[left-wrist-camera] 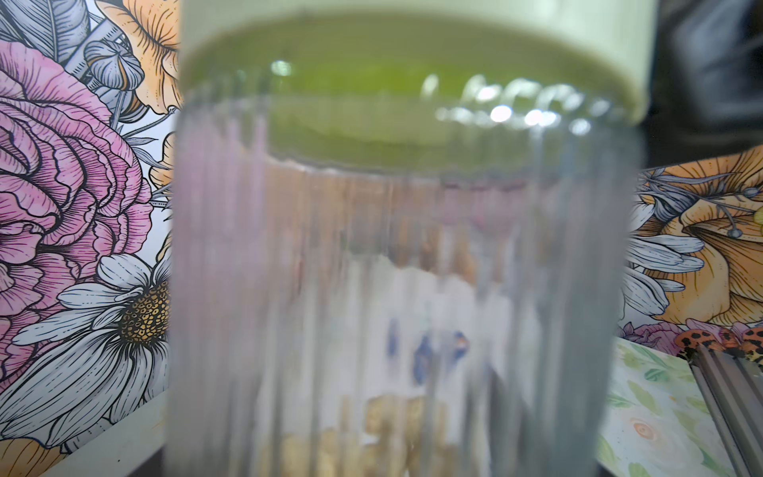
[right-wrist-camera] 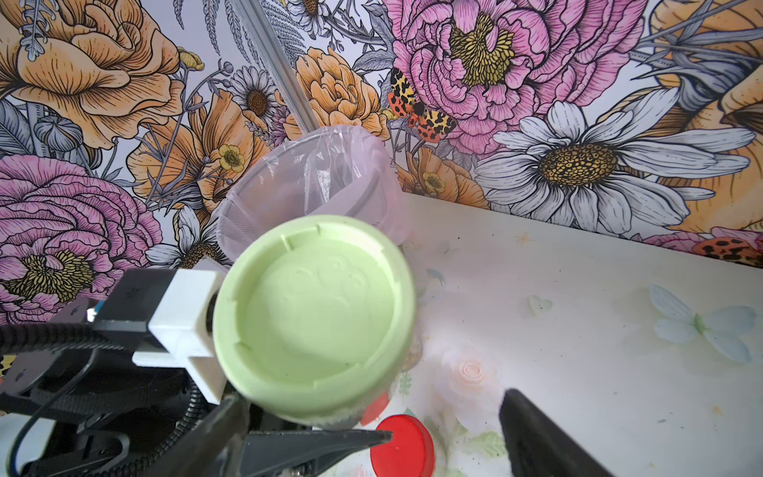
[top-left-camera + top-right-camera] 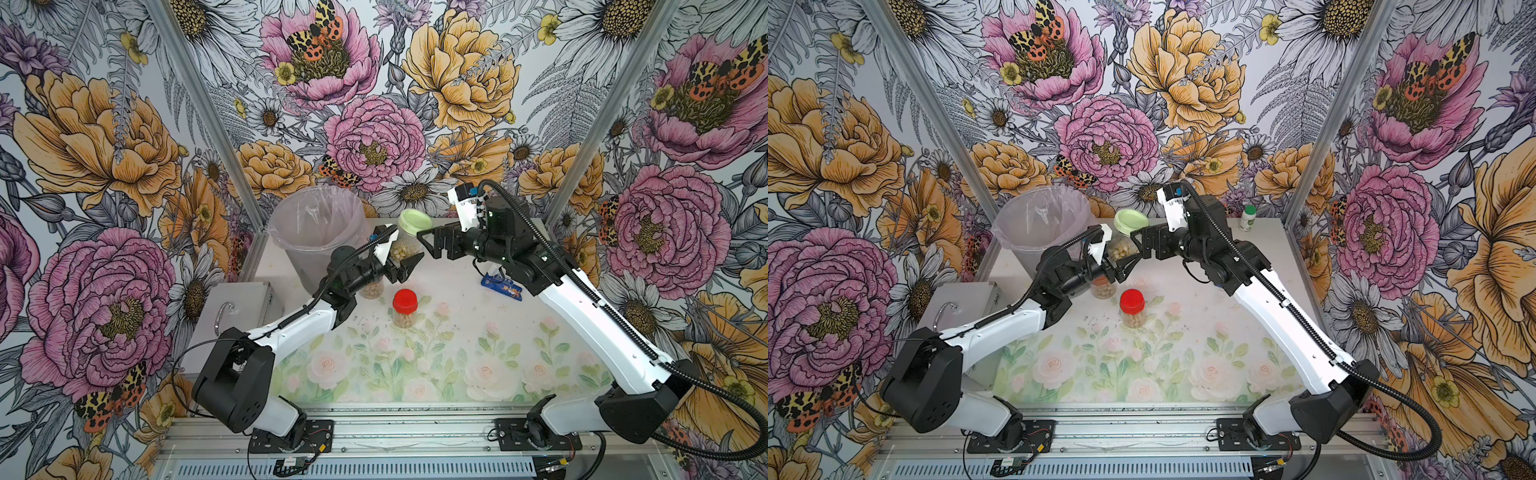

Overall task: Empty moldy peanuts from jars
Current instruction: Unscrew the lid from the jar.

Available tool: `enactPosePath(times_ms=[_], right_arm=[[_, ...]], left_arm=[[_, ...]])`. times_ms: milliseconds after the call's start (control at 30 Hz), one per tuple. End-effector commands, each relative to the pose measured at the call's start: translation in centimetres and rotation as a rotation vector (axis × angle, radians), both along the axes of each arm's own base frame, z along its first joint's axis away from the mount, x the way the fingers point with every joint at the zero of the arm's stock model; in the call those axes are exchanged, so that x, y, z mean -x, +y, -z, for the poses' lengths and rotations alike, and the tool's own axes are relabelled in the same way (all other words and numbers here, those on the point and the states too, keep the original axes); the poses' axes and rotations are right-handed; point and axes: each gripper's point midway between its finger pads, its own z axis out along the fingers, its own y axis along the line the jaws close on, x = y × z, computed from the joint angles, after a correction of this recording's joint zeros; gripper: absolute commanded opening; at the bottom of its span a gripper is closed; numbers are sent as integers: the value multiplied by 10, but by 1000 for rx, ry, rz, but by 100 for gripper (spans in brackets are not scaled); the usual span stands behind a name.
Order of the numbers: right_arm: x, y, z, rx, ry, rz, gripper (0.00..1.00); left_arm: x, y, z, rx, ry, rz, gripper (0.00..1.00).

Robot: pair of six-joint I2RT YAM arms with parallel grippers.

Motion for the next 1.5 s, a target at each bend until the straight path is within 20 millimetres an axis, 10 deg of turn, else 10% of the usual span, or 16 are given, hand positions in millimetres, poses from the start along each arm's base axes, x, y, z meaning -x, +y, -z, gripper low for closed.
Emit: enactPosePath(times_ms=[0, 1100, 1467], right_arm=[[-12, -16, -1, 1, -13, 83, 95], [-41, -18, -1, -9, -13, 96, 94], [-68, -54, -3, 10, -30, 196, 95]], left_arm=[[23, 8, -60, 90, -185, 30, 29], [30, 6, -55, 77, -176, 51, 29], [36, 11, -57, 71, -183, 42, 29]])
